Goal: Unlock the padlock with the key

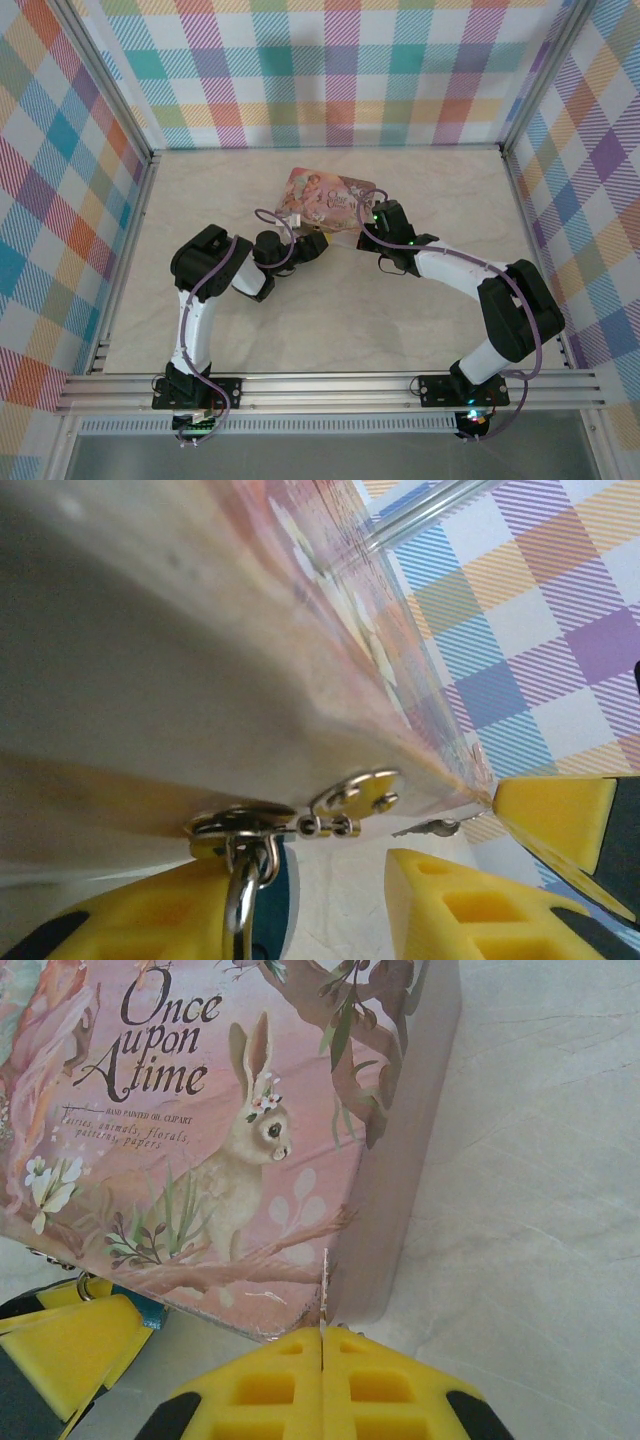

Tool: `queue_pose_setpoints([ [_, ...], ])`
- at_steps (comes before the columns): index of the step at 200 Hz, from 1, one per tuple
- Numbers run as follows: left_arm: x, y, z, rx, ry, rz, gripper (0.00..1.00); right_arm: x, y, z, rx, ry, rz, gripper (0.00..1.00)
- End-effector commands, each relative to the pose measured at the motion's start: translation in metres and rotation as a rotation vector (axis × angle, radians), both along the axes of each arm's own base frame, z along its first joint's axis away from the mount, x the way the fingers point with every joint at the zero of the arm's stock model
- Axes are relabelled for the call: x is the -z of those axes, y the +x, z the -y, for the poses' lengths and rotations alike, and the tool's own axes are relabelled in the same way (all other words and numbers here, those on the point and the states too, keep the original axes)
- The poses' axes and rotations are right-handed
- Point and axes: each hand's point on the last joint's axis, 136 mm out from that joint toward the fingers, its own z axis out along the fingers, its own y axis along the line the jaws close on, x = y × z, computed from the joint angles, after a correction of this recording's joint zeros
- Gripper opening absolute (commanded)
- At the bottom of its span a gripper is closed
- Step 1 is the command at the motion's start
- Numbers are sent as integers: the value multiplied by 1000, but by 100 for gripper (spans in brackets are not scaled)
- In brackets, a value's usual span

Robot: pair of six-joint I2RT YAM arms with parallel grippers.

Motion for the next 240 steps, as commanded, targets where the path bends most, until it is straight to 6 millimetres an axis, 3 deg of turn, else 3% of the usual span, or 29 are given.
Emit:
queue_pose_setpoints([
  [1,-11,1,2,-1,-23,47,35,-8,3,-7,-14,23,23,0],
  [69,6,0,-10,-10,-2,-18,13,-9,2,-5,-9,17,31,0],
  [156,37,-28,-26,53,196,-212,15,-7,14,6,31,-13,16,0],
  [212,31,-32,-36,40,277,-213,26,-15,20,15,59,-25,24,0],
  [240,29,-29,-39,30,287,-202,19,-16,22,15,58,-26,23,0],
])
